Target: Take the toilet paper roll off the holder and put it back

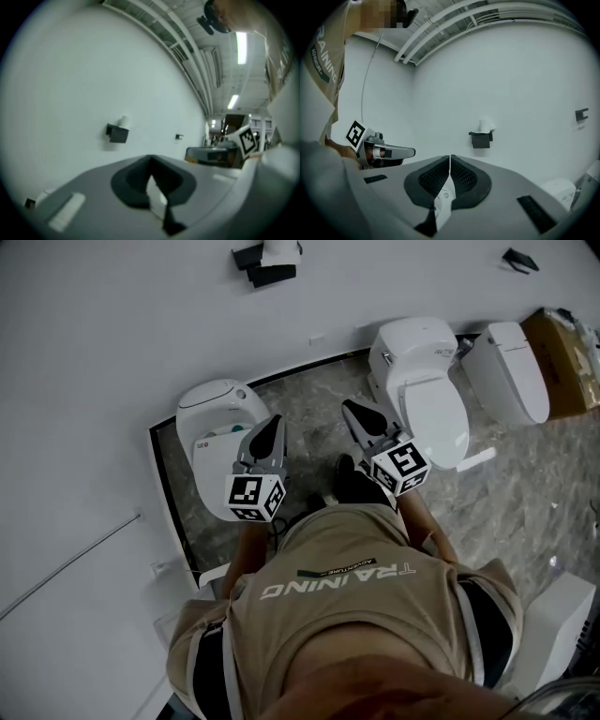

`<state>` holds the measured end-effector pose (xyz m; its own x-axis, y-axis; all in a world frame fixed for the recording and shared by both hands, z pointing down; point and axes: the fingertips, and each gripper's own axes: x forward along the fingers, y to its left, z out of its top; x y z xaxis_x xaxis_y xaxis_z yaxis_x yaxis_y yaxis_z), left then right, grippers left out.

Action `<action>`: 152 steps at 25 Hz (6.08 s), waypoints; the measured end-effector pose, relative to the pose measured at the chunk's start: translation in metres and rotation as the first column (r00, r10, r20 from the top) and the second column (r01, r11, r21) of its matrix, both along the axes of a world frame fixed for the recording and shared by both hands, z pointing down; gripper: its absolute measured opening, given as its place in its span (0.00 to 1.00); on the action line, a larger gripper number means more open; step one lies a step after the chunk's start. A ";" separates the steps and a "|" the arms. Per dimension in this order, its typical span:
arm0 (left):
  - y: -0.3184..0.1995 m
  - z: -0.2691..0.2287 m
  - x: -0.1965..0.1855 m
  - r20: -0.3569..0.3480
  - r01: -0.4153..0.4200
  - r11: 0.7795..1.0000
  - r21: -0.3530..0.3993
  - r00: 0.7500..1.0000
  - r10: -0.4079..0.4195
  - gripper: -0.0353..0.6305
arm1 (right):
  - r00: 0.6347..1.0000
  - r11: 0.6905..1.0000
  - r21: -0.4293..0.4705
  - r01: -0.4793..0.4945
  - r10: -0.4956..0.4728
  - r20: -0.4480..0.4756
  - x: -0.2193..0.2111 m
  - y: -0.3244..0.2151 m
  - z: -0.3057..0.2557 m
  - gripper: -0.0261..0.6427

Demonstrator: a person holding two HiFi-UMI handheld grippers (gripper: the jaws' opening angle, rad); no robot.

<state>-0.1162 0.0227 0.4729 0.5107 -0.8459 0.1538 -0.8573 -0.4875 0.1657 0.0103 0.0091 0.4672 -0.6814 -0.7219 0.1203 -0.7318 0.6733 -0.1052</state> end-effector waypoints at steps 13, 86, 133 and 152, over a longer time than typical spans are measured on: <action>-0.145 -0.012 0.024 0.051 0.076 0.997 0.007 0.996 -0.076 0.05 | 0.991 0.991 -0.012 0.133 -0.132 0.023 0.009 -0.146 0.009 0.06; -0.408 -0.048 -0.061 0.007 0.109 0.992 0.061 0.994 -0.110 0.05 | 0.971 0.973 0.035 0.230 -0.227 -0.070 -0.111 -0.492 -0.053 0.55; -0.201 -0.044 0.026 0.034 0.128 0.989 0.070 0.991 -0.130 0.05 | 0.952 0.931 0.201 0.305 -0.298 -0.067 -0.020 -0.246 -0.094 0.55; -0.181 -0.040 -0.008 0.021 0.091 0.993 0.070 0.995 -0.093 0.05 | 0.964 0.932 0.246 0.265 -0.256 -0.066 -0.050 -0.272 -0.098 0.55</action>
